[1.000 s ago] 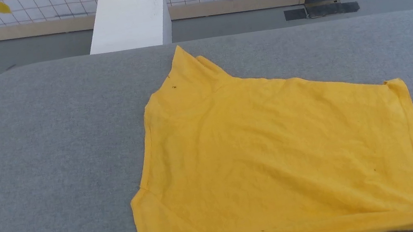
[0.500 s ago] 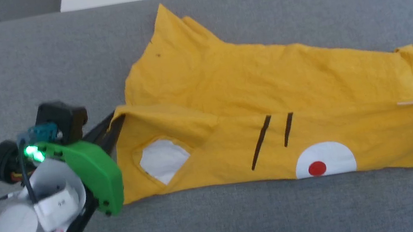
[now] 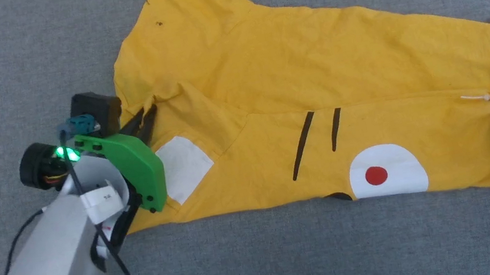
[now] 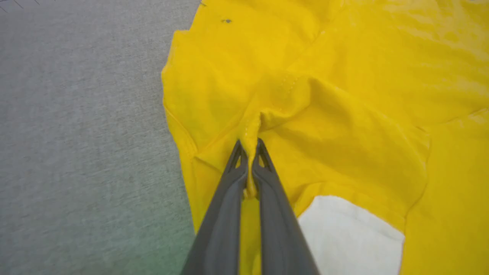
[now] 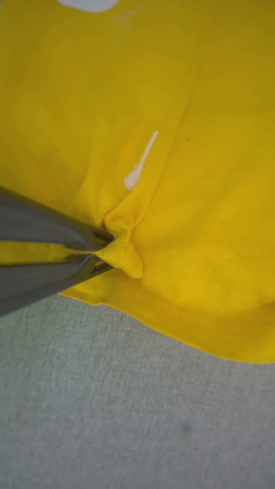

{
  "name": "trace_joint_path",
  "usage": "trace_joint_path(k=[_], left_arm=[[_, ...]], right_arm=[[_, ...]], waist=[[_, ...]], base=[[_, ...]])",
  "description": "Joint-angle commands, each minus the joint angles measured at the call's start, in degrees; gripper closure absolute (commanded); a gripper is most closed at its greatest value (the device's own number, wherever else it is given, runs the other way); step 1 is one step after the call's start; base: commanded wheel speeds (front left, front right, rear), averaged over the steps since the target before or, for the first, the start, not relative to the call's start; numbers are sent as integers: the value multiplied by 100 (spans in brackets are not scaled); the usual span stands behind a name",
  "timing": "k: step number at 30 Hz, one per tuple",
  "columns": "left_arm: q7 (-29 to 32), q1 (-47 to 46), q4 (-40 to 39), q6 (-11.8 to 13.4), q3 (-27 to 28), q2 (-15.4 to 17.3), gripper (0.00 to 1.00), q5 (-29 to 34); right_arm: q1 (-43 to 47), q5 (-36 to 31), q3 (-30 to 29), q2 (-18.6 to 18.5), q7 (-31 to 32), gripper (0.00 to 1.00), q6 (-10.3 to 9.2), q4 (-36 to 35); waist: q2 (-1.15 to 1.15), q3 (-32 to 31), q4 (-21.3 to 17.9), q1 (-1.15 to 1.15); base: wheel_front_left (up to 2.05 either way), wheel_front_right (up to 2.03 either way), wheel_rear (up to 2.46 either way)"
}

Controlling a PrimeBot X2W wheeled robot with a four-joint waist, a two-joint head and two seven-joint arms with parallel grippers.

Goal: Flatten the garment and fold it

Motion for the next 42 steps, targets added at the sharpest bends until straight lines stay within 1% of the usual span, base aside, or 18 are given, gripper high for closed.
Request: trace_joint_path(k=[1, 2, 4, 5, 10, 13, 15, 19, 23, 26, 30, 31, 32, 34, 37, 40, 42], left_arm=[[-74, -76, 104, -36, -13, -78, 64, -8], [-114, -63, 168, -37, -22, -120, 52, -21], [-173, -23, 282, -63, -46, -177, 14, -56], [-237, -3, 325, -58, -32, -193, 0, -67], [-532, 226, 415, 25, 104, -182, 0, -161], [-736, 452, 345, 147, 259, -121, 0, -236], [-916, 637, 206, 265, 385, -51, 0, -253], [-1453, 1128, -247, 697, 749, 8, 0, -258], [-2135, 1768, -858, 1214, 1023, 68, 0, -10], [-2627, 2361, -1268, 1620, 1151, 56, 0, 205], [-2996, 3188, -1681, 2111, 1194, -64, 0, 450], [-3026, 3302, -1722, 2170, 1186, -78, 0, 495], [-3077, 3520, -1799, 2297, 1190, -152, 0, 542], [-3133, 3809, -1887, 2441, 1204, -283, 0, 574], [-3178, 4079, -1924, 2582, 1197, -375, 0, 723], [-3197, 4174, -1928, 2621, 1176, -432, 0, 833], [-3165, 4129, -1901, 2572, 1135, -371, 0, 888]], right_arm=[[-65, 37, 54, 33, -28, 0, -9, 125], [-77, 56, 55, 33, -51, 0, -9, 165], [-79, 104, 70, 16, -69, 0, -9, 208], [-74, 143, 65, 9, -78, 0, -9, 207], [74, 255, -42, 1, -31, 0, -9, 91], [267, 303, -162, 28, 72, 0, -9, -84], [452, 325, -285, 68, 165, 0, -9, -249], [868, 279, -665, 288, 228, 0, -9, -658], [1304, -117, -1201, 712, -122, 0, -9, -1164], [1692, -512, -1475, 1140, -535, 0, -9, -1509], [2241, -1031, -1736, 1775, -1103, 0, -9, -1775], [2314, -1108, -1770, 1883, -1202, 0, -9, -1803], [2431, -1276, -1840, 2099, -1403, 0, -9, -1858], [2585, -1589, -1915, 2365, -1728, 0, -9, -1921], [2721, -1994, -2026, 2673, -2234, 0, -9, -1942], [2758, -2261, -2051, 2858, -2653, 0, -9, -1908], [2749, -2374, -2016, 2909, -2785, 0, -9, -1865]], waist=[[0, 46, 26, 0], [0, 30, 32, 0], [0, -46, 44, 0], [0, -104, 46, 0], [0, -556, 35, 0], [0, -876, 13, 0], [0, -1072, -3, 0], [0, -1425, -23, 0], [0, -1696, -8, 0], [0, -1845, 1, 0], [0, -1971, -1, 0], [0, -1981, -2, 0], [0, -2001, -4, 0], [0, -2020, -3, 0], [0, -2044, 7, 0], [0, -2057, 10, 0], [0, -2047, 3, 0]], base=[[0, 0, 0], [0, 0, 0], [0, 0, 0], [0, 0, 0], [0, 0, 0], [0, 0, 0], [0, 0, 0], [0, 0, 0], [0, 0, 0], [0, 0, 0], [0, 0, 0], [0, 0, 0], [0, 0, 0], [0, 0, 0], [0, 0, 0], [0, 0, 0], [0, 0, 0]])
